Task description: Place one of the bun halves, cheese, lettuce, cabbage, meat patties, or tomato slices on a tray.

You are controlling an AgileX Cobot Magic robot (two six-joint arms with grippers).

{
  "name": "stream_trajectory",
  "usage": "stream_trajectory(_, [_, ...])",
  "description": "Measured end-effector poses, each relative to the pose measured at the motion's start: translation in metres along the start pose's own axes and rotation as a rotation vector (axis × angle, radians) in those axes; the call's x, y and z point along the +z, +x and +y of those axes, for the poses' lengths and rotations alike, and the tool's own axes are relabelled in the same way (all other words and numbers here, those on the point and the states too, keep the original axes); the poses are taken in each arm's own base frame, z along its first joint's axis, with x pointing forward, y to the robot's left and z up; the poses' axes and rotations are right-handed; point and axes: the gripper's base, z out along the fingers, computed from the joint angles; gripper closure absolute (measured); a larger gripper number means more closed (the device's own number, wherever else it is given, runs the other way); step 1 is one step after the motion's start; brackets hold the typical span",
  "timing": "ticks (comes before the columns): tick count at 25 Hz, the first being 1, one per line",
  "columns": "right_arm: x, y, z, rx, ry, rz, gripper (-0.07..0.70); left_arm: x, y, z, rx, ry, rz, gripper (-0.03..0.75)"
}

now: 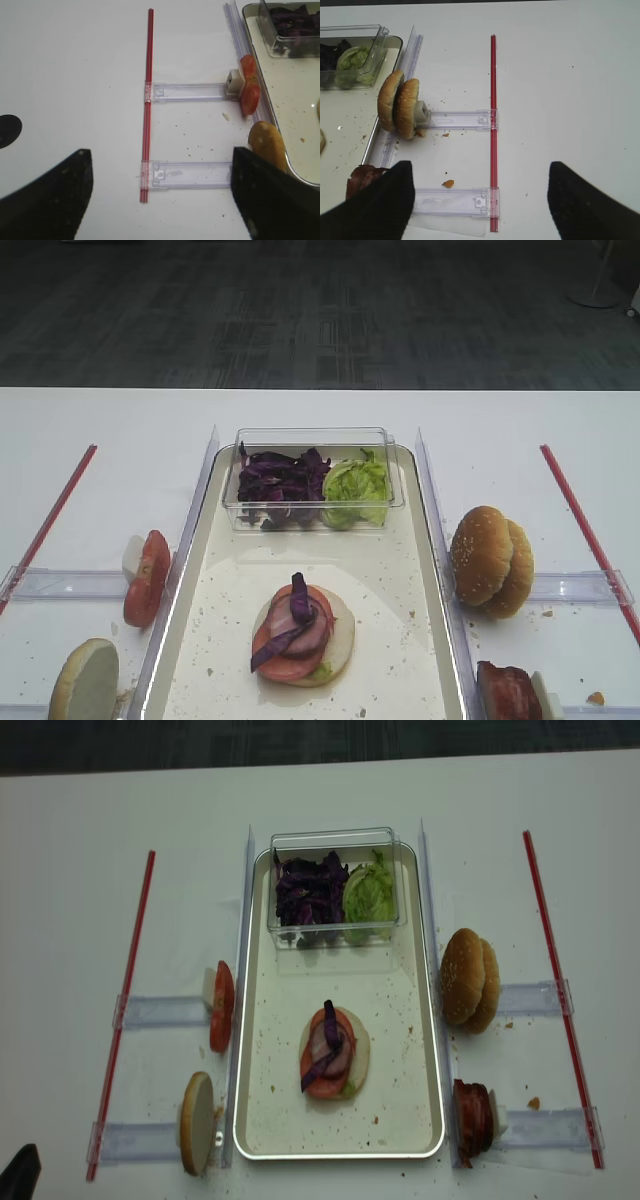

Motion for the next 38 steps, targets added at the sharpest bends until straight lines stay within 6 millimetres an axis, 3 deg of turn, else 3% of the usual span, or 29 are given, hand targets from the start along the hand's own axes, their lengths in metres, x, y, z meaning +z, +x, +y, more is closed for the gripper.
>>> stream_trajectory(38, [0.0,0.0,0.0,-0.002,0.0,0.0,0.061,0.0,0.0,0.0,0.0,0.0,0.0,0.213])
